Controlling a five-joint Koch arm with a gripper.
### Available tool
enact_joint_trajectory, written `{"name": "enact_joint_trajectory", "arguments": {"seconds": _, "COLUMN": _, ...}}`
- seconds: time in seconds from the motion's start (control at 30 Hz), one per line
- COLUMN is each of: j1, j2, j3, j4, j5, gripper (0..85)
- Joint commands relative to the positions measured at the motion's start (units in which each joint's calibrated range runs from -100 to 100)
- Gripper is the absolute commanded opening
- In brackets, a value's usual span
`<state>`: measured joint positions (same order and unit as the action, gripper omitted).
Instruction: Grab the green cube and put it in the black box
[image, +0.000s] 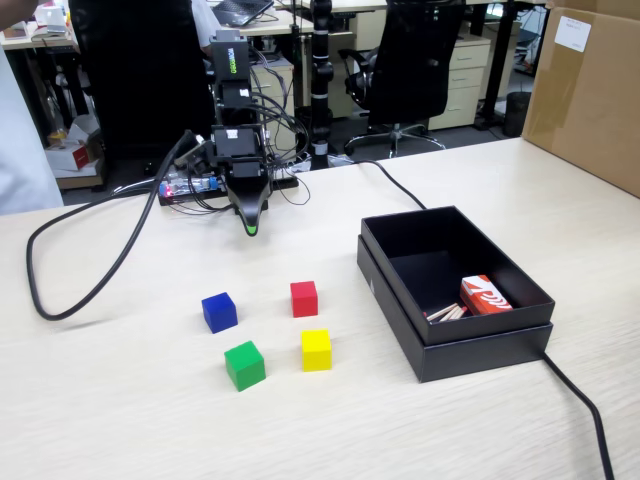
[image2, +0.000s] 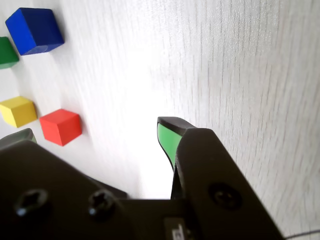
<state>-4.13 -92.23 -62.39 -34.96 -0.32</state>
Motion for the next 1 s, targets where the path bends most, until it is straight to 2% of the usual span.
{"name": "enact_joint_trajectory", "arguments": {"seconds": 0.0, "j1": -0.6, "j2": 5.0, "j3": 9.0, "j4": -5.2, "j5": 0.0, "gripper": 47.6}}
{"name": "enact_joint_trajectory", "arguments": {"seconds": 0.23, "j1": -1.9, "j2": 23.6, "j3": 36.0, "j4": -19.3, "j5": -2.3, "gripper": 47.5}}
{"name": "enact_joint_trajectory", "arguments": {"seconds": 0.3, "j1": -2.1, "j2": 31.2, "j3": 46.2, "j4": -24.1, "j5": -5.0, "gripper": 47.3}}
{"name": "enact_joint_trajectory", "arguments": {"seconds": 0.53, "j1": -3.8, "j2": 55.5, "j3": 72.4, "j4": -25.9, "j5": -11.4, "gripper": 44.3}}
{"name": "enact_joint_trajectory", "arguments": {"seconds": 0.73, "j1": -3.9, "j2": 79.8, "j3": 95.9, "j4": -25.9, "j5": -12.2, "gripper": 43.9}}
{"name": "enact_joint_trajectory", "arguments": {"seconds": 0.97, "j1": -3.5, "j2": 99.1, "j3": 105.5, "j4": -25.6, "j5": -13.7, "gripper": 43.9}}
